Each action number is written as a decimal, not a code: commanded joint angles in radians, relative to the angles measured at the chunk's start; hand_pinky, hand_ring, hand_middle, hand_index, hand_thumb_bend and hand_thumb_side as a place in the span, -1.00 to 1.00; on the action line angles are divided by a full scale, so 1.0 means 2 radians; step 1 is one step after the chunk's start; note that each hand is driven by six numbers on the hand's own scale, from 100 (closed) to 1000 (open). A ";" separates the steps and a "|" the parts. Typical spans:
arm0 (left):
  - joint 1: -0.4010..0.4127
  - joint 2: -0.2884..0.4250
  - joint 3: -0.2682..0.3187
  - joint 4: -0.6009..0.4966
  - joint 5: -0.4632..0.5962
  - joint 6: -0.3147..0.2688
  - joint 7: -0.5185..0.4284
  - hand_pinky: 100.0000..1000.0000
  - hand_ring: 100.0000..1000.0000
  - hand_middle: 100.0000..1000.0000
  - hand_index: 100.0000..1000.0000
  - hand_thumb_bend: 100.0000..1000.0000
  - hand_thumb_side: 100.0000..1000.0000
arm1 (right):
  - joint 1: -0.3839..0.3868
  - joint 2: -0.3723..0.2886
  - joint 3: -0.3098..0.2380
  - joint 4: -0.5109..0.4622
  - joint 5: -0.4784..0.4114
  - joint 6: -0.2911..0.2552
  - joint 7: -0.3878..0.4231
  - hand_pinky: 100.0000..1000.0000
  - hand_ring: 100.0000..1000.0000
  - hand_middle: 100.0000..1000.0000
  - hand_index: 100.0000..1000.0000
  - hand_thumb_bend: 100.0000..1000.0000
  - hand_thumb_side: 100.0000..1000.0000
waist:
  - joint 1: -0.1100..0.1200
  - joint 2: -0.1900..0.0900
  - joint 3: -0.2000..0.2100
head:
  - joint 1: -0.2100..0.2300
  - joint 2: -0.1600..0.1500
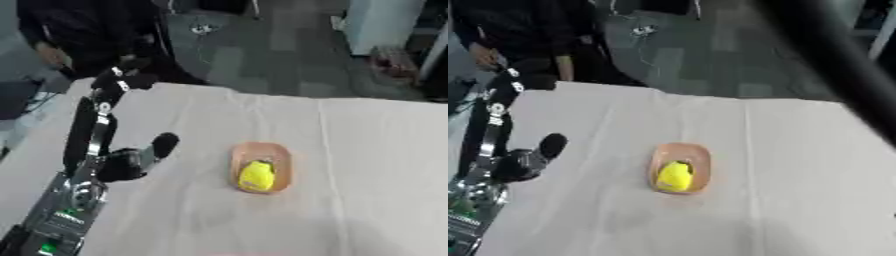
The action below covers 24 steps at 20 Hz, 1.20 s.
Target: Pick up objects on the table and place them in the box.
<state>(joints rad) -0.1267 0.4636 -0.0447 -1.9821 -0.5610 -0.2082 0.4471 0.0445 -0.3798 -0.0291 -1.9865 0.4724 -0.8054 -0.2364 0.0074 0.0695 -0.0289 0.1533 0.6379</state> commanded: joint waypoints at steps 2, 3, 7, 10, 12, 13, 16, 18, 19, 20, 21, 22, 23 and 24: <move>0.001 0.004 0.000 -0.009 0.006 -0.001 0.006 0.28 0.24 0.52 0.46 0.00 0.80 | -0.003 -0.007 0.003 -0.007 -0.008 -0.015 -0.025 -0.50 -0.21 -0.21 -0.10 -0.88 1.00 | 0.001 -0.003 -0.001 | -0.012 0.004; 0.001 0.004 0.000 -0.009 0.006 -0.001 0.007 0.28 0.24 0.52 0.46 0.00 0.80 | -0.004 -0.008 0.003 -0.007 -0.013 -0.019 -0.031 -0.50 -0.21 -0.22 -0.10 -0.87 1.00 | 0.002 -0.003 -0.002 | -0.014 0.004; 0.004 0.002 -0.003 -0.009 0.004 -0.002 0.008 0.27 0.23 0.52 0.45 0.01 0.80 | -0.006 -0.010 0.003 -0.007 -0.028 -0.032 -0.046 -0.51 -0.24 -0.24 -0.13 -0.86 1.00 | 0.002 -0.003 -0.004 | -0.024 0.004; 0.004 0.002 -0.003 -0.009 0.002 -0.003 0.007 0.27 0.23 0.52 0.45 0.01 0.80 | -0.006 -0.011 0.003 -0.007 -0.034 -0.038 -0.049 -0.53 -0.26 -0.27 -0.15 -0.86 1.00 | 0.002 -0.003 -0.005 | -0.040 0.005; 0.005 0.002 -0.003 -0.009 0.001 -0.003 0.007 0.26 0.22 0.51 0.45 0.00 0.80 | -0.007 -0.011 0.006 -0.007 -0.043 -0.046 -0.053 -0.55 -0.28 -0.28 -0.14 -0.83 1.00 | 0.002 -0.002 -0.004 | -0.050 0.006; 0.005 0.002 -0.003 -0.009 0.001 -0.003 0.008 0.26 0.22 0.51 0.45 0.00 0.80 | -0.008 -0.011 0.010 -0.007 -0.047 -0.049 -0.055 -0.55 -0.28 -0.28 -0.14 -0.84 1.00 | 0.003 -0.002 -0.004 | -0.053 0.007; 0.006 0.001 -0.003 -0.009 0.001 -0.002 0.008 0.26 0.22 0.51 0.44 0.00 0.79 | -0.015 -0.010 0.024 -0.007 -0.064 -0.051 -0.058 -0.59 -0.32 -0.32 -0.17 -0.74 0.98 | 0.003 -0.002 -0.004 | -0.060 0.007; 0.006 0.001 -0.003 -0.009 0.000 -0.002 0.009 0.26 0.22 0.51 0.44 0.01 0.79 | -0.019 -0.009 0.035 -0.007 -0.077 -0.051 -0.061 -0.61 -0.34 -0.34 -0.19 -0.69 1.00 | 0.003 -0.002 -0.003 | -0.066 0.008; 0.005 0.001 -0.003 -0.009 0.000 -0.001 0.009 0.26 0.22 0.51 0.44 0.01 0.79 | -0.020 -0.008 0.040 -0.007 -0.084 -0.051 -0.061 -0.61 -0.34 -0.34 -0.20 -0.67 1.00 | 0.003 -0.002 -0.003 | -0.072 0.012; 0.005 0.001 -0.004 -0.009 0.000 -0.001 0.009 0.26 0.22 0.51 0.44 0.01 0.79 | -0.021 -0.008 0.044 -0.007 -0.091 -0.051 -0.060 -0.62 -0.35 -0.35 -0.20 -0.67 1.00 | 0.003 -0.002 -0.003 | -0.080 0.017; 0.005 0.001 -0.004 -0.009 0.000 -0.001 0.009 0.26 0.22 0.51 0.44 0.01 0.79 | -0.022 -0.008 0.046 -0.007 -0.097 -0.051 -0.060 -0.62 -0.35 -0.35 -0.20 -0.67 1.00 | 0.003 -0.002 -0.003 | -0.087 0.021; 0.005 0.001 -0.004 -0.009 0.000 0.000 0.009 0.26 0.22 0.51 0.43 0.01 0.79 | -0.022 -0.008 0.048 -0.007 -0.104 -0.051 -0.059 -0.64 -0.36 -0.37 -0.22 -0.69 1.00 | 0.003 -0.002 -0.003 | -0.096 0.027; 0.004 0.000 -0.004 -0.009 0.000 0.000 0.009 0.26 0.22 0.51 0.43 0.01 0.79 | -0.022 -0.008 0.051 -0.007 -0.112 -0.051 -0.059 -0.66 -0.37 -0.37 -0.22 -0.70 1.00 | 0.004 -0.002 -0.002 | -0.107 0.034; 0.004 0.000 -0.004 -0.009 0.000 0.000 0.010 0.26 0.22 0.51 0.43 0.01 0.79 | -0.022 -0.008 0.053 -0.007 -0.120 -0.051 -0.057 -0.66 -0.37 -0.37 -0.22 -0.71 1.00 | 0.004 -0.002 -0.002 | -0.112 0.037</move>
<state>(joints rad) -0.1131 0.4554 -0.0563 -1.9821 -0.5543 -0.2127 0.4614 0.0089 -0.3802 0.0741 -1.9865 0.2515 -0.8894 -0.3333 0.0142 0.0712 -0.0348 -0.0462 0.7050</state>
